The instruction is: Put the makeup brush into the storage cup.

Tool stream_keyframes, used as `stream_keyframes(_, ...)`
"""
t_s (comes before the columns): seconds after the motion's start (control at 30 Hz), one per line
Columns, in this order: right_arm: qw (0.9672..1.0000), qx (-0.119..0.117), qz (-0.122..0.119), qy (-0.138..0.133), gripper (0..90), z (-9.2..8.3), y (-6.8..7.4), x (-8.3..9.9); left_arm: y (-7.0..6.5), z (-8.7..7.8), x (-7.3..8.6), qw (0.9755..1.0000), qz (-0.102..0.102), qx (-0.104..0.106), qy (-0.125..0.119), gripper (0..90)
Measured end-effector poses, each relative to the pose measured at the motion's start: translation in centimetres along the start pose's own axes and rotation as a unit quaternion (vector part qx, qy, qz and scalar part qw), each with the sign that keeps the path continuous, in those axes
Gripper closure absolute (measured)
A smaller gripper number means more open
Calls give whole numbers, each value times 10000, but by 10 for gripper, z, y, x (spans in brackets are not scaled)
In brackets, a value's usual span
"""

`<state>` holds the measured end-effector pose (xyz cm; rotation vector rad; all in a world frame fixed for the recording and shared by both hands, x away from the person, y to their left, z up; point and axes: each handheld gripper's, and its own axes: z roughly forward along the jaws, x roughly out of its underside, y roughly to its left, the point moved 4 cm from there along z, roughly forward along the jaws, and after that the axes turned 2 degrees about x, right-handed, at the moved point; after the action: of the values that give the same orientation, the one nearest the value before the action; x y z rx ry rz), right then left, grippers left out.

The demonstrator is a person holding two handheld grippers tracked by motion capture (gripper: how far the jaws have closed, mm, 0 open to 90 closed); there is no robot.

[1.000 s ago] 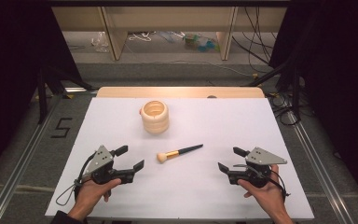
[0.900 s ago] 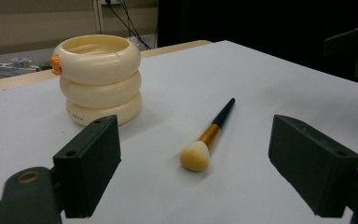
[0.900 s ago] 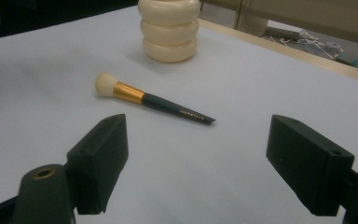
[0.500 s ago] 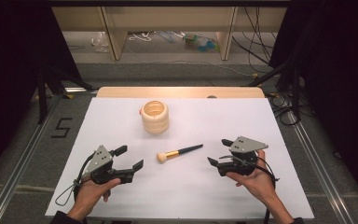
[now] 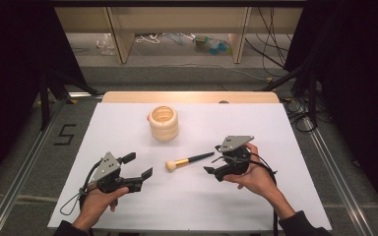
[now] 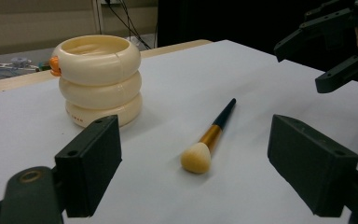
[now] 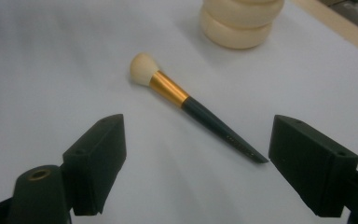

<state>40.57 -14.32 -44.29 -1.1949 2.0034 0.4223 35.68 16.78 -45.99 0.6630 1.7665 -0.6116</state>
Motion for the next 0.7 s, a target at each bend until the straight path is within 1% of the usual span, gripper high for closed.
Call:
stream_keyframes(0.07, 9999, -82, -58, 79, 208, 8, 0, -3, 1, 1, 1, 10000, -13, -8, 36, 176)
stream_keyframes(0.1, 9999, -89, -72, 122, 209, 12, -1, -4, 1, 0, 2, 10000, -49, -35, 79, 177)
stream_keyframes(0.13, 9997, -61, -142, 172, 209, 16, -2, -5, 1, 1, 2, 10000, -35, -33, 87, 177)
stream_keyframes(0.17, 9992, -95, -143, 370, 214, 21, -2, -6, 2, 1, 2, 9999, -5, -37, 94, 179)
stream_keyframes(0.2, 9992, -95, -143, 370, 214, 21, -2, -6, 1, 0, 3, 9999, -81, -59, 95, 179)
stream_keyframes(0.27, 9989, -98, -175, 424, 227, 26, -5, -9, 2, 0, 3, 9999, -91, -74, 94, 180)
stream_keyframes(0.3, 9987, -161, -234, 416, 247, 30, -7, -11, 2, 0, 3, 9999, -87, -78, 98, 181)
stream_keyframes(0.33, 9981, -219, -298, 496, 255, 36, -10, -13, 3, 0, 3, 9999, -87, -83, 103, 182)
stream_keyframes(0.37, 9981, -219, -298, 496, 255, 36, -10, -13, 3, 0, 3, 9999, -53, -82, 112, 182)
stream_keyframes(0.47, 9968, -154, -459, 633, 275, 45, -12, -17, 3, 1, 3, 9999, -32, -81, 122, 184)
stream_keyframes(0.53, 9961, -263, -508, 671, 303, 53, -13, -22, 3, 1, 4, 9998, -136, -81, 113, 184)
stream_keyframes(0.57, 9956, -260, -547, 708, 303, 56, -14, -22, 3, 0, 4, 9997, -117, -120, 151, 185)
stream_keyframes(0.63, 9942, -275, -603, 852, 304, 65, -16, -24, 4, -1, 4, 9998, -37, -125, 143, 186)
stream_keyframes(0.67, 9936, -291, -619, 901, 306, 67, -16, -25, 5, -1, 4, 9998, -29, -130, 141, 186)
stream_keyframes(0.7, 9922, -342, -648, 1008, 324, 74, -17, -26, 5, -1, 4, 9998, -31, -138, 141, 187)
